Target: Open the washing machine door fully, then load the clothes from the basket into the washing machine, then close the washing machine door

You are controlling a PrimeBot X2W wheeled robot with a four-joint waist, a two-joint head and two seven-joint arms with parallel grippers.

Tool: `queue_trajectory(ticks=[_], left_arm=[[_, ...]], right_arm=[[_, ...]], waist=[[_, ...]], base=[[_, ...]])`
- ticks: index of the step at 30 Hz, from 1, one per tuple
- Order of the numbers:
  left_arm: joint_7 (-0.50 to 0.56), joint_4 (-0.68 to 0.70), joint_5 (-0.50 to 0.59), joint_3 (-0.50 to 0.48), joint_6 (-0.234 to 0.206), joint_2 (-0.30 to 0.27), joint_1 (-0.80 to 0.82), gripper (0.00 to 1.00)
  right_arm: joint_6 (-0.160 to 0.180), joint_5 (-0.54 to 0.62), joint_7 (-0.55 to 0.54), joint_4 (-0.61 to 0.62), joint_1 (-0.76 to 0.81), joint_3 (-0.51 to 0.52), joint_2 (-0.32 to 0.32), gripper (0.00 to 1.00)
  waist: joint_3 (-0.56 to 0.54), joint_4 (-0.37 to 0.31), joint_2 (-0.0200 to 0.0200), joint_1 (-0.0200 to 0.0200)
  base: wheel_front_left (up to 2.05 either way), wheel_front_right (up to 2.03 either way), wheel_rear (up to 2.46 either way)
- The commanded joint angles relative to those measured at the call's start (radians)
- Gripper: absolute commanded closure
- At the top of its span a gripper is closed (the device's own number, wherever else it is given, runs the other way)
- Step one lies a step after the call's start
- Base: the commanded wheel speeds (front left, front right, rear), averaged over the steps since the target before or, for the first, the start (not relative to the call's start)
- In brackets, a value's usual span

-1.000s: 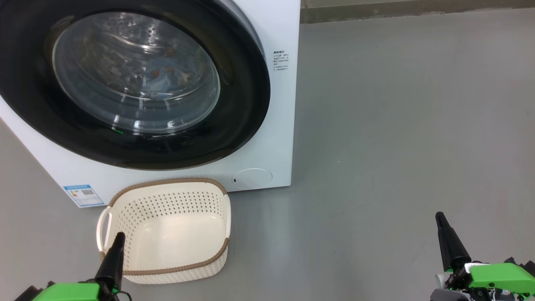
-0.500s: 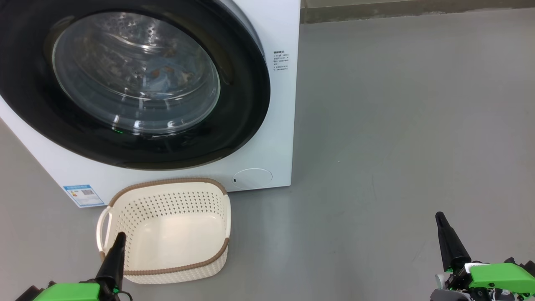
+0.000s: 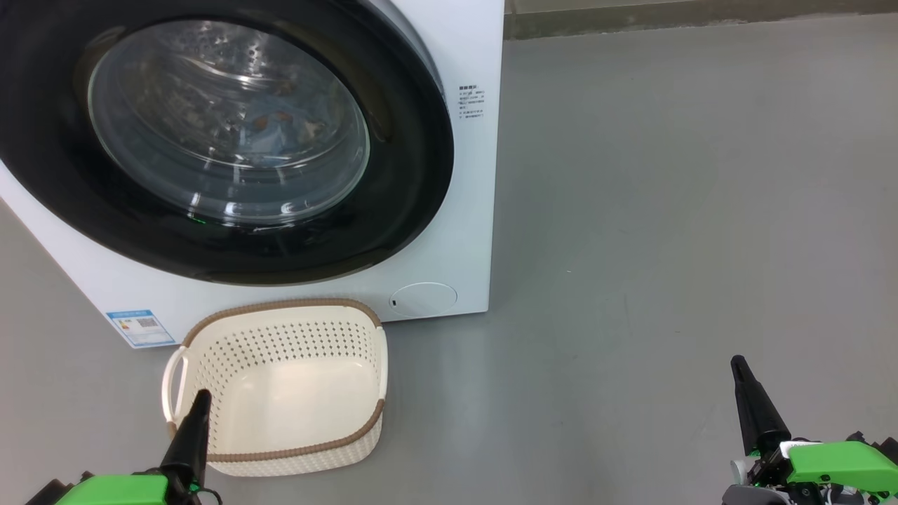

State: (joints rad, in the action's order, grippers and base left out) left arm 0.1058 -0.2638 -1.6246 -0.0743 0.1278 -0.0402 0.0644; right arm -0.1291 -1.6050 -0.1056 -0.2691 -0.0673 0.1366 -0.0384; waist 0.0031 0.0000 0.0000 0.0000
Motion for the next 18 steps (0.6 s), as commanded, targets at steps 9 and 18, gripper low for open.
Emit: queue_trajectory(ticks=[9,18], left_arm=[[0.004,0.019,0.013,-0.035,0.003,-0.014,0.043,1.00],[0.005,0.019,0.013,-0.036,0.003,-0.013,0.043,1.00]], right_arm=[[-0.002,-0.003,-0.009,0.024,-0.041,-0.022,-0.012,1.00],[-0.002,-0.003,-0.009,0.024,-0.041,-0.022,-0.012,1.00]], waist=[[0.000,0.000,0.0000,0.0000],[0.000,0.000,0.0000,0.0000]], base=[[0.00,0.00,0.00],[0.00,0.00,0.00]])
